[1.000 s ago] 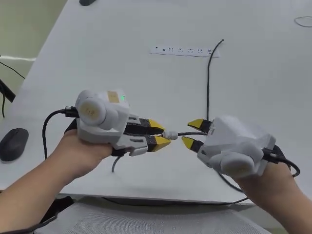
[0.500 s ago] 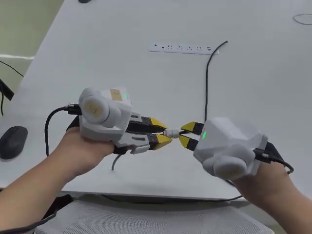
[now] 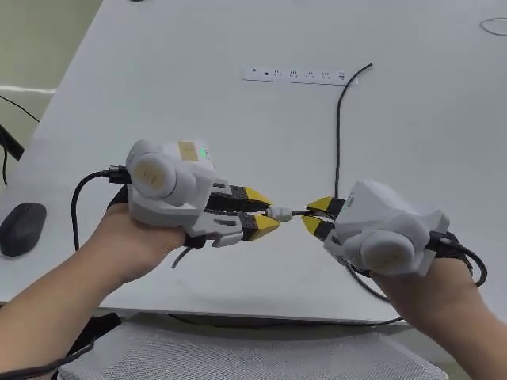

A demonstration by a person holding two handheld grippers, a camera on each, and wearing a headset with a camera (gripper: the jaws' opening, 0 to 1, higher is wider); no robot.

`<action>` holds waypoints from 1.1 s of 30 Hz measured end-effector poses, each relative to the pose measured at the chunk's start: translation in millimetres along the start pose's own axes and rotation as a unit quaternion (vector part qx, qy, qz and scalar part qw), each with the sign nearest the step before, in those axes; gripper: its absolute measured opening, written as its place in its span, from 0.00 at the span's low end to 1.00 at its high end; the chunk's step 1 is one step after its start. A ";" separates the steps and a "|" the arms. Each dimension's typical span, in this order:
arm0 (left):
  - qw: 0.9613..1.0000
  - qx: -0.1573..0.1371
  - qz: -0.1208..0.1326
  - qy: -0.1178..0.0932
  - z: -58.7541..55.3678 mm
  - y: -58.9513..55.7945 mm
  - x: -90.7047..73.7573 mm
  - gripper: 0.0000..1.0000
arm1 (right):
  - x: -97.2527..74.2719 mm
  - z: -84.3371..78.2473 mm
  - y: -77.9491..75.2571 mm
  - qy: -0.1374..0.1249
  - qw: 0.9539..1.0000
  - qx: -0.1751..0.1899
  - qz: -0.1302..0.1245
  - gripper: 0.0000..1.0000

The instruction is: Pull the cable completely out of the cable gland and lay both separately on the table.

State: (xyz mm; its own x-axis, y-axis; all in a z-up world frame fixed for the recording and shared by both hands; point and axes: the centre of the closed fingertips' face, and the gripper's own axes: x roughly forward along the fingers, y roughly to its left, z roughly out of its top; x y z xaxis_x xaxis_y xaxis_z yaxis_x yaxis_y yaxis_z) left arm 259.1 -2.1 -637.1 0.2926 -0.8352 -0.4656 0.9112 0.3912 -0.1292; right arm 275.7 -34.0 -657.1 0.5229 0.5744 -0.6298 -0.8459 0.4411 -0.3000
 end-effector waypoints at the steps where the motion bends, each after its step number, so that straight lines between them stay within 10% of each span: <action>1: 1.000 0.001 0.000 0.000 0.0 0.4 0.0 0.15 | 0.4 -2.3 -1.2 0.002 1.000 0.007 0.000 0.01; 16: 1.000 0.001 0.004 -0.001 0.4 3.0 -0.3 0.15 | 5.5 -26.3 -9.6 0.012 0.992 0.124 -0.007 0.01; 33: 1.000 0.002 0.011 -0.002 -0.1 5.8 -3.9 0.15 | 20.2 -91.7 -23.1 0.060 0.969 0.237 -0.034 0.01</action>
State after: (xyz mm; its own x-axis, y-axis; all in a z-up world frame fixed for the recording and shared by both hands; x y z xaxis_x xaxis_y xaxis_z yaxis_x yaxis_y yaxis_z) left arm 263.2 3.5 -636.1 0.3139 -0.8282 -0.4642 0.9055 0.4082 -0.1161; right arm 296.1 -95.8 -728.6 0.5354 0.4604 -0.7080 -0.6513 0.7589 0.0010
